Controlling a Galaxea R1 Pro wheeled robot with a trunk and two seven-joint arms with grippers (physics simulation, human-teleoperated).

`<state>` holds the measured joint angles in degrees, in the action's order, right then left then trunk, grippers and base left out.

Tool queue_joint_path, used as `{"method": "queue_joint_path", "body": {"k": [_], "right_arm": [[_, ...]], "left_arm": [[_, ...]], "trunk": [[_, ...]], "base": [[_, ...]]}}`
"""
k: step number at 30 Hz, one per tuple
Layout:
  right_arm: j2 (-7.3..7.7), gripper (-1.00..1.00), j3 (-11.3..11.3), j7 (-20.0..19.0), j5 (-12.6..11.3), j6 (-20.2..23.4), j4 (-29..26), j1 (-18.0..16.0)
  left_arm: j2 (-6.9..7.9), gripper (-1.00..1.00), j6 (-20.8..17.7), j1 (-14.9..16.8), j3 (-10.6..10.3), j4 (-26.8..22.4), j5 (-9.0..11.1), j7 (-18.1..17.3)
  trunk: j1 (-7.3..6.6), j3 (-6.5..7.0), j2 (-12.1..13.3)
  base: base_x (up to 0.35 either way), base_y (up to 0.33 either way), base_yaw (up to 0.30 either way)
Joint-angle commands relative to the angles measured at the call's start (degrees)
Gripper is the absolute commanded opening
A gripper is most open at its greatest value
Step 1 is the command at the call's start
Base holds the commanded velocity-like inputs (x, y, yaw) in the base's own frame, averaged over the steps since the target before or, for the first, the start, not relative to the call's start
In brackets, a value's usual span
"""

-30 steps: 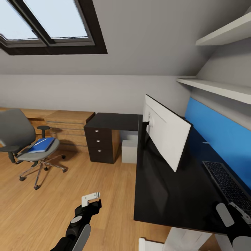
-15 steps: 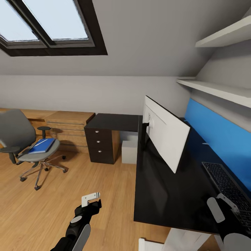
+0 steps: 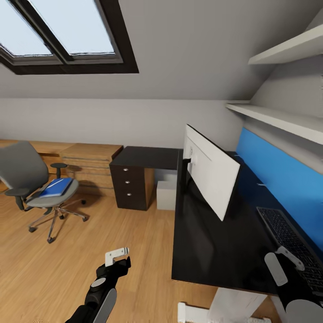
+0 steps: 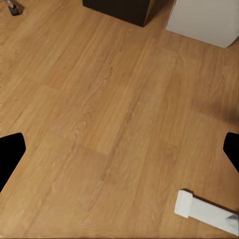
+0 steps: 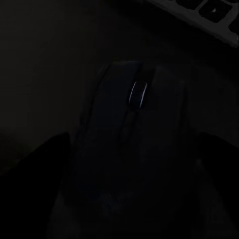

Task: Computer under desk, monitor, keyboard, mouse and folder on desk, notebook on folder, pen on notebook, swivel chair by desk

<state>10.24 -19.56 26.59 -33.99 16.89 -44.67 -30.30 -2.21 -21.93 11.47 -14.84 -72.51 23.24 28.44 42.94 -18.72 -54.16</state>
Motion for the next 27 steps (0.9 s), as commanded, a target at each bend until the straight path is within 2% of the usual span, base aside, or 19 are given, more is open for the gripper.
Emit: {"method": "queue_joint_path", "body": {"k": [1,4,5,6,9,14,15,16,18,20,24,27], "right_arm": [[-0.08,-1.0,0.0,0.04,-0.46,0.2,-0.64,0.01],[-1.44,-1.0,0.32,0.13,-0.27,0.41,-4.96,0.28],[-3.02,-1.0,0.9,0.26,0.57,1.59,-9.45,1.25],[-3.45,-1.0,1.01,0.28,0.93,2.51,-10.58,1.74],[-4.23,-1.0,1.13,0.3,1.3,4.39,-11.88,2.36],[-5.89,-1.0,1.4,0.31,1.71,5.9,-12.73,2.73],[-6.5,-1.0,2.56,0.31,1.99,6.03,-13.04,2.86],[-7.14,-1.0,5.37,0.31,2.53,6.09,-14.2,3.56],[-7.53,-1.0,8.93,0.31,2.89,6.08,-16.53,5.34],[-7.8,-1.0,13.54,0.35,3.04,6.08,-21.17,8.58],[-7.92,-1.0,17.04,0.39,3.0,6.13,-24.85,10.93],[-7.94,-1.0,17.85,0.36,2.98,6.14,-25.24,11.25]], "left_arm": [[0.05,1.0,-0.13,0.04,-0.1,-0.08,0.5,0.48],[0.09,1.0,-0.13,0.04,-0.04,-0.08,0.55,0.48],[0.1,1.0,-0.13,0.04,-0.02,-0.08,0.57,0.48],[0.1,1.0,-0.13,0.04,-0.02,-0.08,0.58,0.48],[0.1,1.0,-0.13,0.04,-0.02,-0.08,0.58,0.48],[0.1,1.0,-0.13,0.04,-0.03,-0.08,0.51,0.48],[0.07,1.0,-0.13,0.04,-0.07,-0.08,0.47,0.48],[0.04,1.0,-0.1,0.04,-0.13,-0.08,0.43,0.48],[0.07,1.0,-0.07,0.04,-0.16,-0.07,0.42,0.53],[0.09,1.0,-0.05,0.04,-0.18,-0.03,0.43,0.56],[0.1,1.0,-0.05,0.04,-0.19,-0.01,0.41,0.5],[0.1,1.0,-0.05,0.04,-0.19,-0.03,0.41,0.49]], "trunk": [[-0.25,0.11,0.36],[-0.91,0.65,1.56],[-1.13,0.83,1.96],[-1.35,1.01,2.36],[-2.0,1.55,3.57],[-2.0,1.55,3.57],[-2.0,1.55,3.57],[-2.0,1.55,3.57],[-2.0,1.55,3.57],[-2.0,1.55,3.57],[-2.0,1.55,3.57],[-2.0,1.55,3.57]], "base": [[-0.298,0.0,0.0],[-0.32,0.0,0.0],[-0.186,0.0,0.0],[-0.119,0.0,0.0],[-0.062,0.0,0.0],[-0.019,0.0,0.0],[-0.004,0.0,0.0],[-0.002,0.0,0.0],[-0.001,0.0,0.0],[-0.003,0.003,0.0],[-0.132,0.121,0.0],[-0.215,0.201,0.0]]}}
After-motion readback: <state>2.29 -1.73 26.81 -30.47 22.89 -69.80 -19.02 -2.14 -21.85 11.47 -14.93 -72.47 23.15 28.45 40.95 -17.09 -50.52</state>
